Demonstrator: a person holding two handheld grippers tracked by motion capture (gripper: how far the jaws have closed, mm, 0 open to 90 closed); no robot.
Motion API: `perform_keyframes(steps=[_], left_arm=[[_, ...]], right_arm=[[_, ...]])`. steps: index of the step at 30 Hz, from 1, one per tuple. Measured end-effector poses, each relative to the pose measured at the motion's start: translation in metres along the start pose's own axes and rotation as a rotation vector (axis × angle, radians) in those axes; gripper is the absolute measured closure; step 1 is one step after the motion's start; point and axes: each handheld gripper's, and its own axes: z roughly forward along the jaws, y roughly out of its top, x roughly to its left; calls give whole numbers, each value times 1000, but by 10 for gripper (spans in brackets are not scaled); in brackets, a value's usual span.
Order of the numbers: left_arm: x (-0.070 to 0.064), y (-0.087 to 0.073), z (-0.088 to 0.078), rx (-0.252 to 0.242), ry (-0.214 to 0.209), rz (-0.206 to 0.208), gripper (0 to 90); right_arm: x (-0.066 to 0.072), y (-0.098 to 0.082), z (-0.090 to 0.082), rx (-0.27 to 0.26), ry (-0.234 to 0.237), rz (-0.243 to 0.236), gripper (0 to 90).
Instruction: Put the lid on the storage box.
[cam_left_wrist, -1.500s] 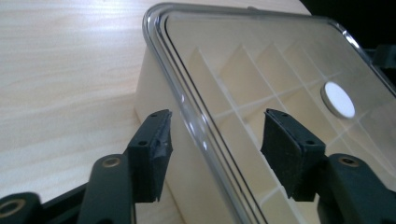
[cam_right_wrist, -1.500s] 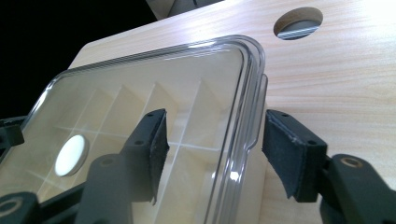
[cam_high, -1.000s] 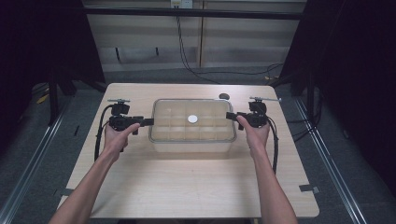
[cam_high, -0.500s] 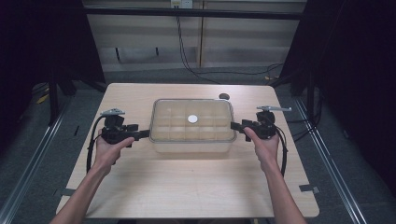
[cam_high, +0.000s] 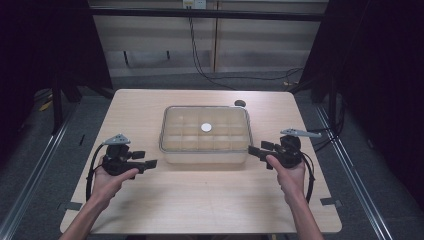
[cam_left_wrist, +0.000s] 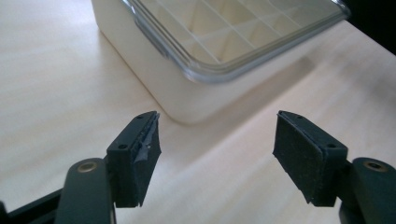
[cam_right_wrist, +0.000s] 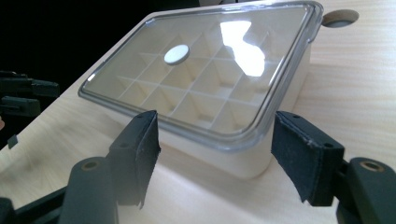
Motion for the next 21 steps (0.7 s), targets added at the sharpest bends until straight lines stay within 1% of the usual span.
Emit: perform_keyframes(steps=[1,2,4,6,8,9,10,11,12,13,15,17,18,20,21], left_arm=[[0,-4,-3,0,17,-1,326],[-1,-8,-6,-9,20,-2,330],[-1,-16,-10,-9,9,-18,333],[-3,-24,-14,-12,24,-16,334],[-4,-32,-18,-10,26,-22,334],[-5,-35,-18,-4,29,-23,333],[-6,-39,-20,6,45,-16,326],[-8,-43,-21,6,57,-11,315],[-8,-46,-23,12,59,-12,306],[-9,-49,-24,15,51,-19,297],[-12,-56,-26,19,56,-11,284],[-14,-62,-29,28,41,-5,275],[-15,-65,-30,23,37,-4,273],[-15,-72,-32,20,37,-14,271],[-16,-75,-32,29,36,-18,269]], right_arm=[[0,-4,-3,6,-3,5,319],[1,-7,-5,9,-3,9,319],[2,-15,-11,-1,5,15,319],[3,-24,-15,-7,22,27,321],[5,-32,-19,0,12,30,322],[5,-36,-20,4,15,31,325],[5,-39,-21,7,16,32,328],[5,-44,-23,11,3,29,327],[6,-48,-26,14,2,35,327],[6,-52,-28,10,-1,38,327],[5,-61,-33,9,-18,35,326],[3,-71,-38,6,-19,57,321],[2,-75,-39,5,-25,59,318],[0,-81,-41,12,-39,59,309],[-1,-83,-42,14,-43,63,307]])
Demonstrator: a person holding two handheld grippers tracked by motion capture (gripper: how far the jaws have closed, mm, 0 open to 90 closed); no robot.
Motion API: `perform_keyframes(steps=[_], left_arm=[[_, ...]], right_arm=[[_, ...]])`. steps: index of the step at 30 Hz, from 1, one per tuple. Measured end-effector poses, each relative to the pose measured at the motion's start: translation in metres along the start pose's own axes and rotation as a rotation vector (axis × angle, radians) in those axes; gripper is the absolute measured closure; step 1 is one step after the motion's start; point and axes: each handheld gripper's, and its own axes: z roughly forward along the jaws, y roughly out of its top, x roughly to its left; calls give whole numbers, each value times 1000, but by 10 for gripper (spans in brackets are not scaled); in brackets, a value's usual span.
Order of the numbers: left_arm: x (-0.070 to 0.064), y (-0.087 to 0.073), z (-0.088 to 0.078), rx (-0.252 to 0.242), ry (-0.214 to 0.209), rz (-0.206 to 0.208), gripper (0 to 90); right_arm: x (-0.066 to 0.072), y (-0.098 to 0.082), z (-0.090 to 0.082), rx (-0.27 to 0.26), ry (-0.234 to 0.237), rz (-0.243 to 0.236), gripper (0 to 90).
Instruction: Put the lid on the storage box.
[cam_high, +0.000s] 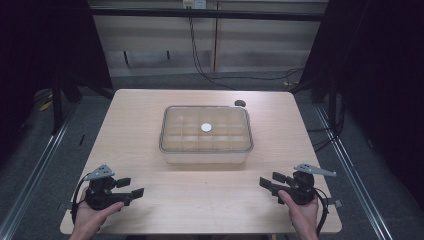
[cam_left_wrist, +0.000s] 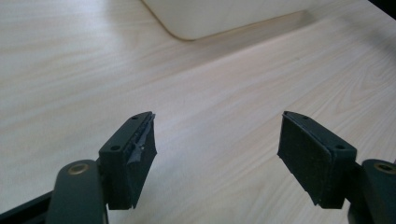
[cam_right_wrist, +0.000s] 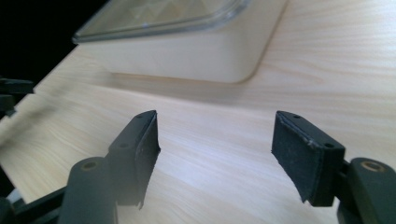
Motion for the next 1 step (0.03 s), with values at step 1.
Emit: perform_keyframes(steps=[1], left_arm=[[0,-1,0,2,9,2,264]], right_arm=[[-2,-2,-1,2,0,2,307]])
